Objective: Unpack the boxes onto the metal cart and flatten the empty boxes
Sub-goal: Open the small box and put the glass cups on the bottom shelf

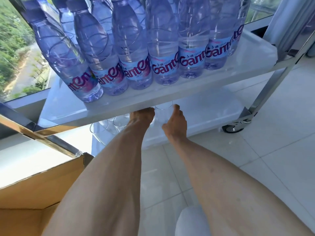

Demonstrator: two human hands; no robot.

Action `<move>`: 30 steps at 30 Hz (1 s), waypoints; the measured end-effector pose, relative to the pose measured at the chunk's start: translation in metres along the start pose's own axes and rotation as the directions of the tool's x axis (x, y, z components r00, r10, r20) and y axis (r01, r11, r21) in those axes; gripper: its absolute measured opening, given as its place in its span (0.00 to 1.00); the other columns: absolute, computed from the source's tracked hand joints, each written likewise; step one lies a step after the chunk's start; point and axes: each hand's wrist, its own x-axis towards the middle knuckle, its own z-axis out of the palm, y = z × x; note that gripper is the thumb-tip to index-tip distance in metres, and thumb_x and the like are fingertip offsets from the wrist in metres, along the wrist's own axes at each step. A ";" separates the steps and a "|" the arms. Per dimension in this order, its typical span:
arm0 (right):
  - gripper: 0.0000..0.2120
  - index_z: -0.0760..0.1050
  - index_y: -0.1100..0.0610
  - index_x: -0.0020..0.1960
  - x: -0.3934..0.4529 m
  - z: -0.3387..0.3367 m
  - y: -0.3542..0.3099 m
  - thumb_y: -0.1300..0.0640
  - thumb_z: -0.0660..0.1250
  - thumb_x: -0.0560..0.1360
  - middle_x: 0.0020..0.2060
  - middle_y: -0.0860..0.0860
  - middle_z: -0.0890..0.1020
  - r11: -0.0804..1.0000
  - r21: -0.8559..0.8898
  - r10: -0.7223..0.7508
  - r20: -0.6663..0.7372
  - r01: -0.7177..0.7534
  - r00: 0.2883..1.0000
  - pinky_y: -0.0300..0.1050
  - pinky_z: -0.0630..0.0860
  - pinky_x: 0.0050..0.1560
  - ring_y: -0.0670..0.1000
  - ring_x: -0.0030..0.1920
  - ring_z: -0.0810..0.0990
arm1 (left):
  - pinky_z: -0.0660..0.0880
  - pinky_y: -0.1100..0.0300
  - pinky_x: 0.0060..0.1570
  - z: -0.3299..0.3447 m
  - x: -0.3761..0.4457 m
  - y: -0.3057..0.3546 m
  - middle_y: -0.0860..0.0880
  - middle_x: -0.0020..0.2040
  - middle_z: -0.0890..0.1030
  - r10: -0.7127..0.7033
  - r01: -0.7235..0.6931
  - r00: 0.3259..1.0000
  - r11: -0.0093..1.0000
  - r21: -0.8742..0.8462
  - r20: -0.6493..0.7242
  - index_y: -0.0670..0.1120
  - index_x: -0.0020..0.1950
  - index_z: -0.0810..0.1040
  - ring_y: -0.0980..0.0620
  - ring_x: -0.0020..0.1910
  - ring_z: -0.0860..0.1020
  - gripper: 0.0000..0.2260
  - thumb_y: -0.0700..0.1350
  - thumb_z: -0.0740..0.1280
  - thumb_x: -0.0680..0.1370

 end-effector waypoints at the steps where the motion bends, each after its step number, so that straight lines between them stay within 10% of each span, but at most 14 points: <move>1: 0.33 0.61 0.56 0.69 -0.001 0.001 0.001 0.66 0.68 0.67 0.58 0.56 0.75 1.000 0.009 -0.009 -0.003 0.009 1.000 0.49 0.73 0.53 0.59 0.57 0.75 | 0.67 0.57 0.55 0.001 0.003 -0.002 0.45 0.67 0.75 0.006 -0.006 1.000 1.000 -0.017 -0.008 0.48 0.65 0.75 0.43 0.64 0.72 0.15 0.48 0.63 0.80; 8: 0.33 0.63 0.54 0.61 0.002 0.001 0.002 0.55 0.76 0.63 0.60 0.52 0.76 0.992 0.126 -0.014 0.028 0.010 1.000 0.48 0.74 0.53 0.55 0.57 0.77 | 0.65 0.56 0.65 -0.001 0.009 -0.004 0.49 0.68 0.75 0.031 -0.031 0.999 0.999 0.006 -0.033 0.54 0.63 0.74 0.45 0.67 0.70 0.13 0.47 0.61 0.79; 12: 0.33 0.63 0.54 0.60 -0.004 0.002 0.000 0.55 0.77 0.61 0.60 0.51 0.77 0.994 0.107 0.001 0.065 -0.008 0.998 0.46 0.73 0.53 0.56 0.57 0.78 | 0.70 0.55 0.54 -0.012 -0.006 -0.006 0.46 0.60 0.79 0.063 -0.064 0.998 0.992 0.106 0.009 0.52 0.52 0.74 0.42 0.60 0.75 0.08 0.44 0.64 0.73; 19: 0.32 0.63 0.54 0.62 -0.025 0.005 -0.016 0.62 0.73 0.62 0.58 0.55 0.79 0.998 0.059 -0.043 0.166 0.034 0.985 0.45 0.73 0.50 0.57 0.55 0.78 | 0.63 0.51 0.70 -0.031 -0.023 -0.029 0.46 0.75 0.65 0.146 -0.153 0.988 0.961 0.231 0.045 0.48 0.73 0.66 0.41 0.73 0.62 0.26 0.41 0.64 0.75; 30: 0.31 0.62 0.56 0.66 -0.028 0.020 -0.030 0.66 0.70 0.67 0.51 0.58 0.80 0.999 -0.043 -0.009 0.214 0.019 0.977 0.53 0.79 0.53 0.60 0.52 0.80 | 0.57 0.50 0.73 -0.033 -0.052 -0.065 0.46 0.71 0.70 0.244 -0.156 0.954 0.901 0.405 -0.175 0.47 0.72 0.67 0.44 0.73 0.63 0.32 0.55 0.68 0.70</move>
